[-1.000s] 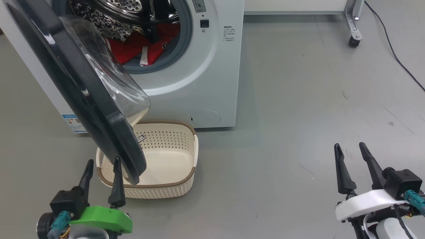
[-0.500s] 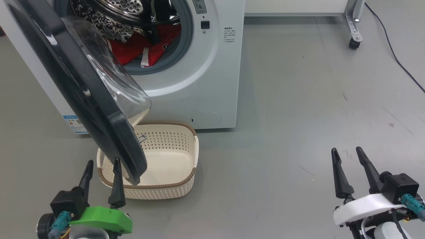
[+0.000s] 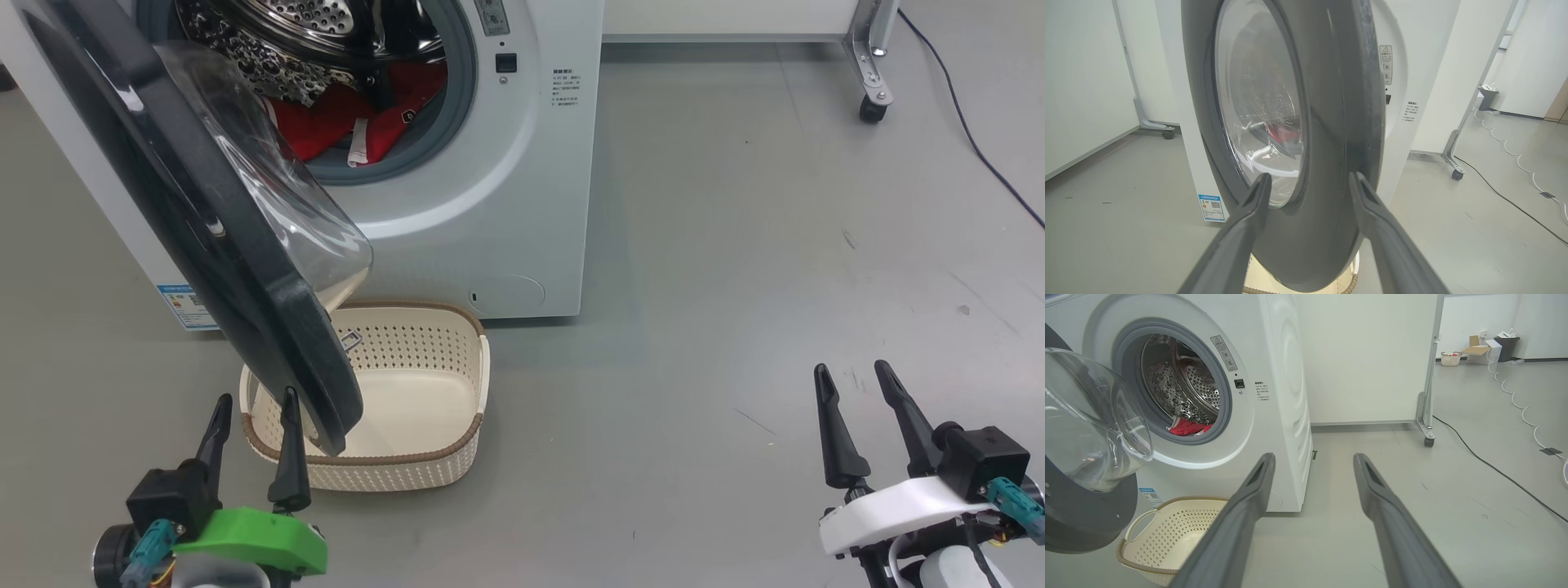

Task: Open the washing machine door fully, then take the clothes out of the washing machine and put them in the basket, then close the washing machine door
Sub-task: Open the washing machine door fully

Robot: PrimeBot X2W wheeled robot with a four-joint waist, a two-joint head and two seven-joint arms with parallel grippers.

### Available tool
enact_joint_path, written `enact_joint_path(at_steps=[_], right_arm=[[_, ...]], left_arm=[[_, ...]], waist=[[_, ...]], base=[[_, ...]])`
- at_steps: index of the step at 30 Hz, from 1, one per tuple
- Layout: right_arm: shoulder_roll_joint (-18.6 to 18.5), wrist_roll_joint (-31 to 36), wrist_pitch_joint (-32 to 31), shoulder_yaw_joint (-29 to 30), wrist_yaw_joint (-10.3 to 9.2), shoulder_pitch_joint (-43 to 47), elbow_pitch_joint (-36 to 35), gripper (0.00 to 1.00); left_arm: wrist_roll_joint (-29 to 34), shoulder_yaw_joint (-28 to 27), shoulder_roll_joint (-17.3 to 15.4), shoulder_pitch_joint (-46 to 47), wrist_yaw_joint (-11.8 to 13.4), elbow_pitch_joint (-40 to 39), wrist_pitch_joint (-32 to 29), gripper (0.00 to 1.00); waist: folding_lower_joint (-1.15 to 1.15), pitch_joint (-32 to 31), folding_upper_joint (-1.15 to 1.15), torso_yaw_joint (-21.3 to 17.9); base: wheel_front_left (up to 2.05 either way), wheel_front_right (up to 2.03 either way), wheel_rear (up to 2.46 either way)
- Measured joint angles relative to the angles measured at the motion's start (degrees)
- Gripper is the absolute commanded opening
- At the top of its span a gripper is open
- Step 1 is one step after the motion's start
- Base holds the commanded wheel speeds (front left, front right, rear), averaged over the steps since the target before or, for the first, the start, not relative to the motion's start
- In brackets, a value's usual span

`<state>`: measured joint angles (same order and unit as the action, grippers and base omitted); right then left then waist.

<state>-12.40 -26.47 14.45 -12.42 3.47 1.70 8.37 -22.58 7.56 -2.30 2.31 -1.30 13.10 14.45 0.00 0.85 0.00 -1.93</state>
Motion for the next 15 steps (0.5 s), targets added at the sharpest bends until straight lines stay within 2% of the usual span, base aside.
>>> enact_joint_path(at_steps=[6, 7, 8, 9, 15], right_arm=[[0.40, 0.42, 0.00, 0.41, 0.51, 0.01, 0.09, 1.00], [0.52, 0.42, 0.00, 0.49, 0.51, 0.01, 0.12, 1.00], [0.66, 0.43, 0.00, 0.54, 0.51, 0.01, 0.15, 1.00], [0.78, 0.46, 0.00, 0.59, 0.52, 0.01, 0.22, 1.00], [1.21, 0.62, 0.00, 1.03, 0.60, 0.01, 0.30, 1.00]], left_arm=[[0.00, 0.03, 0.00, 0.00, 0.00, 0.01, 0.00, 1.00], [0.00, 0.09, 0.00, 0.00, 0.00, 0.11, 0.00, 0.96], [-0.01, 0.23, -0.01, -0.01, 0.00, 0.48, 0.00, 0.37], [-0.01, 0.33, 0.00, -0.02, 0.01, 0.77, 0.00, 0.00], [0.09, 0.33, 0.00, -0.02, 0.00, 0.57, 0.00, 0.00]], waist=[[0.00, -0.01, 0.00, 0.07], [0.00, -0.02, 0.00, 0.08], [0.00, -0.02, 0.00, 0.08], [0.00, -0.02, 0.00, 0.08], [0.00, 0.09, 0.00, 0.04]], base=[[0.00, 0.00, 0.00], [0.00, 0.00, 0.00], [0.00, 0.00, 0.00], [0.00, 0.00, 0.00], [0.00, 0.00, 0.00]])
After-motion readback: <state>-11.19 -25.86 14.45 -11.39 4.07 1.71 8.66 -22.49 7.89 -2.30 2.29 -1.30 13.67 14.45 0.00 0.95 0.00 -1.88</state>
